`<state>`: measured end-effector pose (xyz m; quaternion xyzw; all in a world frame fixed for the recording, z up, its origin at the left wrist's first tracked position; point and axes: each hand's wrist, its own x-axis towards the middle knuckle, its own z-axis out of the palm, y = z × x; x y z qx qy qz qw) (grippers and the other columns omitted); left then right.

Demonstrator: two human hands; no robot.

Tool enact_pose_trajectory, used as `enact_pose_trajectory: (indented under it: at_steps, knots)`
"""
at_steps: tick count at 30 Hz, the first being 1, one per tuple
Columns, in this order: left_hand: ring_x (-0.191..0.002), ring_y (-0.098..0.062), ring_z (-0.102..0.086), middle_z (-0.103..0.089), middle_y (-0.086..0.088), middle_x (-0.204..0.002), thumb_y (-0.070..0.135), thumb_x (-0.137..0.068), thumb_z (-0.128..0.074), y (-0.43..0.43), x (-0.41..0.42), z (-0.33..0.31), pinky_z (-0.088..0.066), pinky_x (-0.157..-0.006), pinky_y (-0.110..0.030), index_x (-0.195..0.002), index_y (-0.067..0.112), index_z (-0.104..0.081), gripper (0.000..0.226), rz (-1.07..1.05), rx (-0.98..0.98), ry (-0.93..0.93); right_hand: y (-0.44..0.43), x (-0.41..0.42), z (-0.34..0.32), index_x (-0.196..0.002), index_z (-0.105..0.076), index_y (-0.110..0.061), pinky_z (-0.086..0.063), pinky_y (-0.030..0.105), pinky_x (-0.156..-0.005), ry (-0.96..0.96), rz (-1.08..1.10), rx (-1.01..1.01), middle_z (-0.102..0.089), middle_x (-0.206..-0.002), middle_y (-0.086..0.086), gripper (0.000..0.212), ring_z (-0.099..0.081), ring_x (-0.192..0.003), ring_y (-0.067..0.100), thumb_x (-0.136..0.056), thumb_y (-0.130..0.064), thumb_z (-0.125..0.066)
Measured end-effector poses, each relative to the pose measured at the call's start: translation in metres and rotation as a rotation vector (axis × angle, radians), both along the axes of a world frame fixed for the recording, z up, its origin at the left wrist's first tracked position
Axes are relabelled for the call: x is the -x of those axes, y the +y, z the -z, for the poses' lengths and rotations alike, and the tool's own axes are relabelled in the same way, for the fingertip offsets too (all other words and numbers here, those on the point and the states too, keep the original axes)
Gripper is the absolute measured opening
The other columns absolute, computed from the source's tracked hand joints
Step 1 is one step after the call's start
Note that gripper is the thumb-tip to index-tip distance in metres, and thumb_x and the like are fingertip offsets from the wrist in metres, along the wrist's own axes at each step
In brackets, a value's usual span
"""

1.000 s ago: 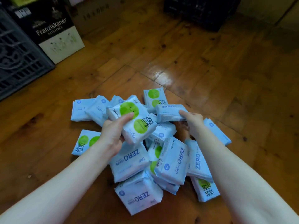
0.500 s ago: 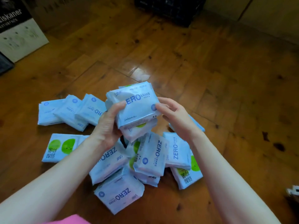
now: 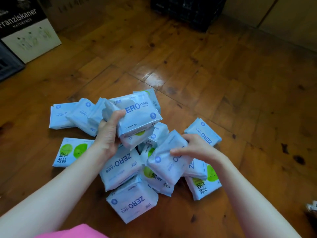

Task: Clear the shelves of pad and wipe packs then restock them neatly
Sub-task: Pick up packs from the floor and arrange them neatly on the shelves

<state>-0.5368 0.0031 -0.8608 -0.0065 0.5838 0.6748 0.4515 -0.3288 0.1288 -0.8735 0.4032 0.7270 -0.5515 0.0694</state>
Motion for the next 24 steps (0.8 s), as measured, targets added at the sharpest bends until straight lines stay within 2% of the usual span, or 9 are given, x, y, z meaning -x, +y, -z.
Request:
enact_pose_trajectory:
  at_steps: [3,6,8,10,12,14,17,21,24]
  knots:
    - [-0.063,-0.008,-0.067,-0.068,0.001,-0.081,0.039,-0.039,-0.072,0.0,-0.002,0.002,-0.053,-0.052,-0.023,-0.104,0.015,-0.057,0.071,0.003,0.01,0.066,0.01,-0.009,-0.02,-0.082,-0.064,-0.013,-0.05,0.022,-0.054,0.291,0.294,0.314,-0.069,-0.074,0.001,0.026,-0.065,-0.061,0.01,-0.064,-0.024,-0.08]
    - [-0.064,-0.009,-0.067,-0.07,0.005,-0.074,0.041,-0.04,-0.072,0.002,-0.011,0.001,-0.053,-0.051,-0.023,-0.099,0.017,-0.06,0.065,0.11,-0.015,0.115,0.016,0.005,-0.027,-0.101,-0.063,-0.008,-0.056,0.026,-0.063,0.572,0.536,0.574,-0.073,-0.086,0.005,0.039,-0.07,-0.072,0.015,-0.074,-0.036,-0.067]
    - [-0.07,-0.012,-0.068,-0.071,0.002,-0.081,0.042,-0.045,-0.073,0.005,-0.019,-0.002,-0.054,-0.054,-0.024,-0.105,0.016,-0.062,0.067,0.206,-0.061,0.115,0.012,0.023,-0.029,-0.116,-0.059,-0.009,-0.057,0.028,-0.066,0.569,0.583,0.604,-0.072,-0.097,0.005,0.054,-0.07,-0.079,0.015,-0.072,-0.041,-0.062]
    - [-0.087,-0.018,-0.069,-0.071,-0.003,-0.099,0.046,-0.052,-0.076,0.008,-0.023,-0.004,-0.058,-0.067,-0.031,-0.12,0.012,-0.058,0.077,0.273,-0.111,0.107,0.005,0.036,-0.03,-0.123,-0.057,-0.012,-0.056,0.027,-0.063,0.548,0.589,0.592,-0.07,-0.102,0.004,0.06,-0.068,-0.081,0.014,-0.073,-0.042,-0.069]
    - [-0.106,-0.023,-0.065,-0.066,-0.008,-0.119,0.057,-0.054,-0.081,0.009,-0.023,-0.005,-0.055,-0.084,-0.043,-0.132,0.012,-0.049,0.095,0.31,-0.127,0.116,-0.003,0.044,-0.028,-0.119,-0.058,-0.014,-0.055,0.026,-0.065,0.547,0.577,0.561,-0.071,-0.1,0.002,0.049,-0.068,-0.081,0.013,-0.077,-0.036,-0.07]
    - [-0.111,-0.025,-0.063,-0.061,-0.008,-0.127,0.065,-0.046,-0.083,0.008,-0.023,-0.006,-0.051,-0.091,-0.051,-0.137,0.016,-0.039,0.112,0.302,-0.089,0.129,-0.011,0.049,-0.026,-0.11,-0.061,-0.014,-0.054,0.024,-0.063,0.554,0.589,0.526,-0.072,-0.092,0.0,0.03,-0.068,-0.075,0.011,-0.083,-0.028,-0.066]
    - [-0.108,-0.022,-0.065,-0.061,-0.006,-0.126,0.058,-0.043,-0.085,0.007,-0.021,0.0,-0.055,-0.082,-0.042,-0.137,0.019,-0.036,0.113,0.287,-0.055,0.129,-0.017,0.052,-0.025,-0.103,-0.064,-0.017,-0.053,0.024,-0.067,0.581,0.562,0.466,-0.071,-0.096,0.001,0.018,-0.068,-0.082,0.012,-0.088,-0.026,-0.061]
    - [-0.104,-0.023,-0.066,-0.063,-0.009,-0.123,0.043,-0.05,-0.08,0.01,-0.018,0.003,-0.055,-0.07,-0.035,-0.135,0.017,-0.041,0.097,0.308,-0.069,0.075,-0.012,0.046,-0.028,-0.117,-0.06,-0.014,-0.053,0.025,-0.072,0.572,0.513,0.462,-0.07,-0.108,0.004,0.041,-0.067,-0.094,0.016,-0.082,-0.037,-0.064]
    - [-0.102,-0.025,-0.066,-0.064,-0.012,-0.122,0.038,-0.052,-0.079,0.012,-0.022,0.005,-0.056,-0.068,-0.033,-0.134,0.014,-0.045,0.092,0.329,-0.09,0.027,-0.007,0.039,-0.028,-0.121,-0.058,-0.012,-0.054,0.028,-0.076,0.555,0.511,0.501,-0.069,-0.112,0.005,0.045,-0.067,-0.096,0.018,-0.086,-0.04,-0.056]
